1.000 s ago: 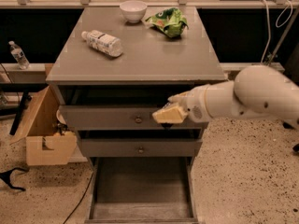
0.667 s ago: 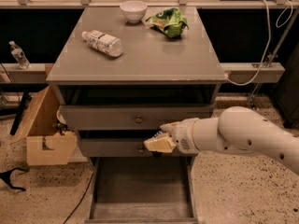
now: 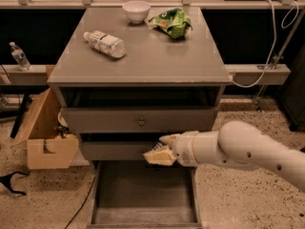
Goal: Place rxbar blueberry into bottom drawer
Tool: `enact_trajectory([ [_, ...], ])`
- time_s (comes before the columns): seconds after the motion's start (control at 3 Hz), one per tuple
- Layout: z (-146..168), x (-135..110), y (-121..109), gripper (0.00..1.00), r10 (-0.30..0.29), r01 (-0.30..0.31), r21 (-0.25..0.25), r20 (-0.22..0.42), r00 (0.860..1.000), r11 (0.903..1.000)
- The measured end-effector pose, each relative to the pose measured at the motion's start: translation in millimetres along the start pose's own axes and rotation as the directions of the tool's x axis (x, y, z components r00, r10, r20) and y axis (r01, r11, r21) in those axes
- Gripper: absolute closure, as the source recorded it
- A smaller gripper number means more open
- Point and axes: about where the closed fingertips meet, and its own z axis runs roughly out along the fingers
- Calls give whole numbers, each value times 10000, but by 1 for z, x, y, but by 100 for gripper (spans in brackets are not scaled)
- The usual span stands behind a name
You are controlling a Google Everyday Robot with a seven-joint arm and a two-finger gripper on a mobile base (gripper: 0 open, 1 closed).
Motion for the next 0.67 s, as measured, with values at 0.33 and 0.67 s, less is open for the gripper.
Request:
enact_trajectory([
  [0.33,44,49,6,100,41,0,-792,511,9987,9969],
  [0.67,85,92,7,100,187,-98,-1327,665,9976,9911],
])
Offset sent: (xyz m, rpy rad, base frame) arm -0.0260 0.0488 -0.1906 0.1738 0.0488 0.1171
